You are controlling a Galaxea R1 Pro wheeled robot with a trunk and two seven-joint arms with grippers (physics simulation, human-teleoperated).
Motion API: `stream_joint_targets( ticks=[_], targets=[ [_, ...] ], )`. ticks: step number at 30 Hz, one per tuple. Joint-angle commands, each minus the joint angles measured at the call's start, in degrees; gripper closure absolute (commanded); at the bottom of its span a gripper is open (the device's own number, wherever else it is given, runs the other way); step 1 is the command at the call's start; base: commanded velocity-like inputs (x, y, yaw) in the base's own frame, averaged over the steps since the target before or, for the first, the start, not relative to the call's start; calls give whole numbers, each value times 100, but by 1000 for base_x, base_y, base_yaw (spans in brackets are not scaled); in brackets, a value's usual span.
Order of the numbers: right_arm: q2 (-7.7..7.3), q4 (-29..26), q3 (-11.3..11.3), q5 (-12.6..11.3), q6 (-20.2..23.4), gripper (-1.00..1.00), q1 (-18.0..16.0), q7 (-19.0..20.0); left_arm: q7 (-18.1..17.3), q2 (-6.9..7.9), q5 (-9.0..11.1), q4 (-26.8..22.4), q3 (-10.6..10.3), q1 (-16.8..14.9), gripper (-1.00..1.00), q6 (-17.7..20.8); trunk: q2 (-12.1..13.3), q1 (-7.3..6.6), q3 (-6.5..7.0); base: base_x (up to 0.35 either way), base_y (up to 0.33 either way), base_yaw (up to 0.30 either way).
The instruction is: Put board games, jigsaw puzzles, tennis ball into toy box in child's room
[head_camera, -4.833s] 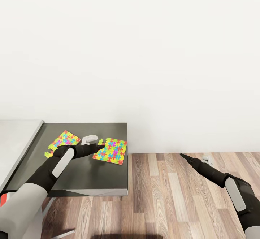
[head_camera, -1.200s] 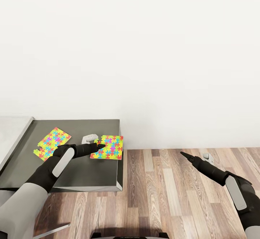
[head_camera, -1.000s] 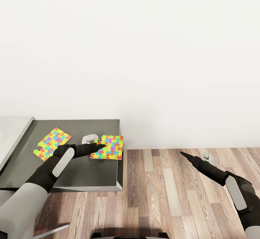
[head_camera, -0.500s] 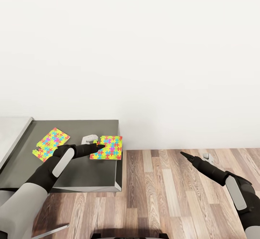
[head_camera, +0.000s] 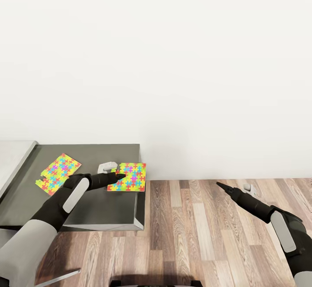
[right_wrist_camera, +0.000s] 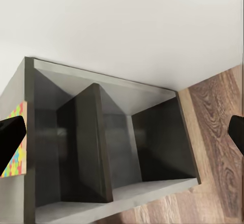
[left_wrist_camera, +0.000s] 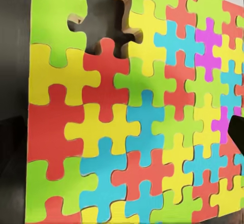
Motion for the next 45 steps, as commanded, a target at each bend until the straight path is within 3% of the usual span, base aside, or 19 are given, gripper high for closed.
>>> stream_joint_targets(
  ticks=[1,21,27,30,35,45],
  targets=[
    [0,1,-6,-22,37,-100,-4,7,-17,4,62,6,-17,3,-100,18,-7,5,-10,0,-217,0],
    [0,-5,-10,-21,43,-100,-4,7,-17,16,62,1,-7,3,-100,15,-7,5,-10,0,-26,0],
    [0,0,-10,-20,43,-100,-4,7,-24,53,65,-155,206,5,-100,19,-7,5,-10,0,0,0],
    [0,1,-10,-21,43,-100,-4,7,-26,160,91,-372,378,32,-100,63,-7,5,-10,0,0,0],
    [0,0,-10,-21,42,-100,-4,7,-60,376,117,-693,490,65,-100,269,-7,5,-10,0,0,0],
    [0,0,-10,-22,41,-100,-4,7,-484,567,129,-1050,534,116,-100,500,-7,5,-10,0,0,0]
  ],
)
